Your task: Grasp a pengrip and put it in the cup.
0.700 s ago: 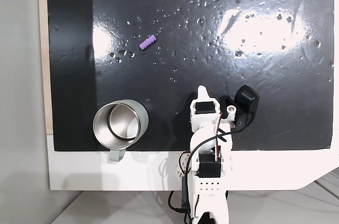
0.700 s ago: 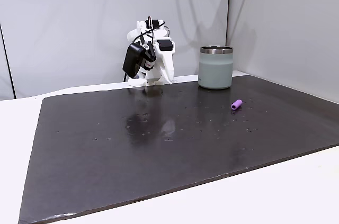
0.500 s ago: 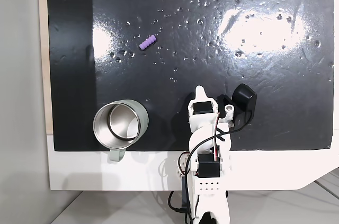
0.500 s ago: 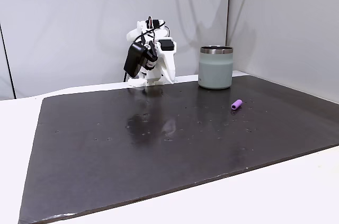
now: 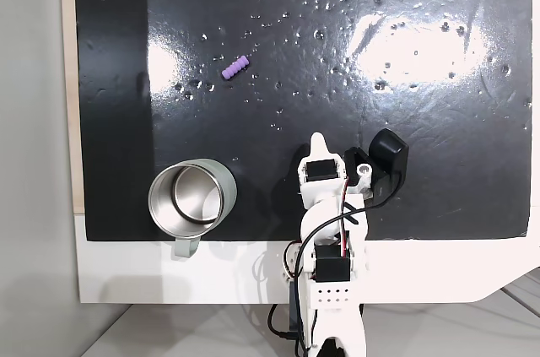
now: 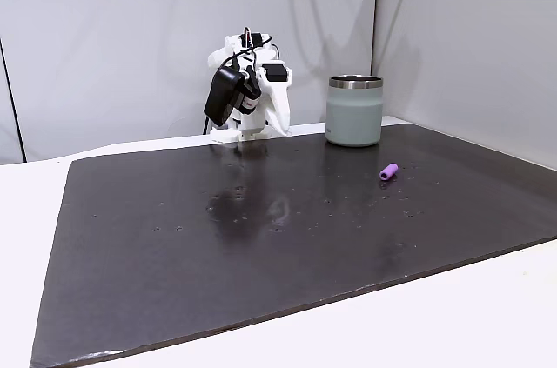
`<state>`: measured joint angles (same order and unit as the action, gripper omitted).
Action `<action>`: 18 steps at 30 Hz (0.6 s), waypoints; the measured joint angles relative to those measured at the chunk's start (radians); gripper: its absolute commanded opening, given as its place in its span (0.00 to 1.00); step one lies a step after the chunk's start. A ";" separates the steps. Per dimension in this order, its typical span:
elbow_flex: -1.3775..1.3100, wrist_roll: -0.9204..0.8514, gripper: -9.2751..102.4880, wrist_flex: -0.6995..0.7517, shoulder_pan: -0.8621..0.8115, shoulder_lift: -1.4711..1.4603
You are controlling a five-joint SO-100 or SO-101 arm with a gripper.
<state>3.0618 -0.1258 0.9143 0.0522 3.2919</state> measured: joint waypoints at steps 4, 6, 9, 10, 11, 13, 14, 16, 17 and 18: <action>-0.025 -0.003 0.09 -0.049 0.023 -0.101; -0.069 -0.003 0.09 -0.084 0.037 -0.193; -0.169 0.023 0.09 -0.144 0.058 -0.376; -0.207 0.034 0.09 -0.164 0.066 -0.445; -0.249 0.044 0.09 -0.181 0.072 -0.518; -0.342 0.067 0.08 -0.210 0.084 -0.678; -0.393 0.080 0.08 -0.218 0.087 -0.759; -0.494 0.101 0.08 -0.230 0.087 -0.920; -0.548 0.114 0.08 -0.232 0.087 -1.000; -0.598 0.123 0.08 -0.232 0.087 -1.074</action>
<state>2.4636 -0.0031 0.6826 0.1396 2.2181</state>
